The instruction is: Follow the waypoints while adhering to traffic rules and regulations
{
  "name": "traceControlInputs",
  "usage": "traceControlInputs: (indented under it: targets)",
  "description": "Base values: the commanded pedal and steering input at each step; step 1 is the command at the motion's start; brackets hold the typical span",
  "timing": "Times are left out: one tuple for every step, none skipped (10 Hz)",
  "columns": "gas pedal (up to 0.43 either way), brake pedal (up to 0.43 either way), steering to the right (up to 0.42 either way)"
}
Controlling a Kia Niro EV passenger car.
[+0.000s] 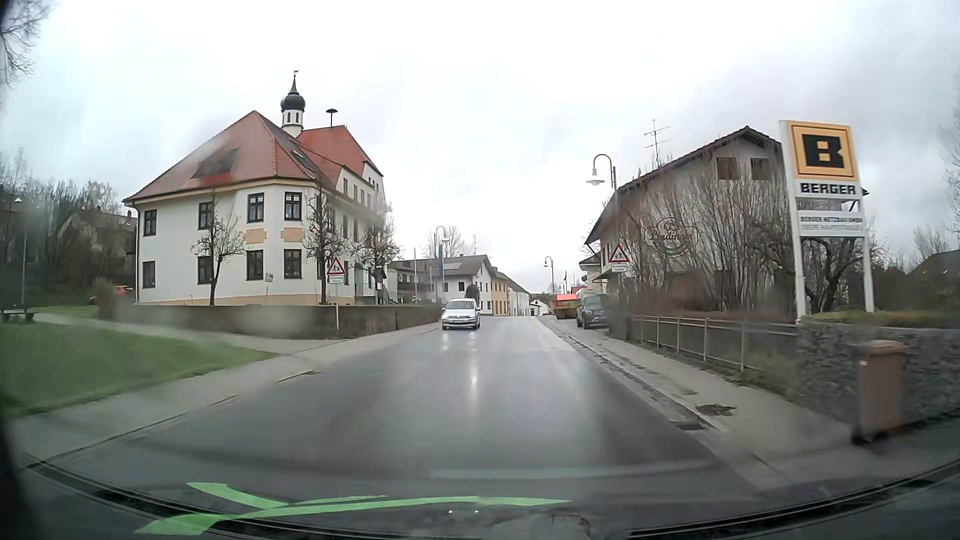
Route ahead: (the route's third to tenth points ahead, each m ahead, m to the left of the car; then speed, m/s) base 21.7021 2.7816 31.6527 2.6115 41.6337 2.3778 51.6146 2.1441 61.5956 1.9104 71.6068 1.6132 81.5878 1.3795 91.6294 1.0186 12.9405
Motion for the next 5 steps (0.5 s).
traceControlInputs:
  targets:
    - [0.118,0.000,-0.003]
    - [0.118,0.000,-0.003]
    - [0.118,0.000,-0.003]
    - [0.110,0.000,-0.003]
    - [0.110,0.000,-0.003]
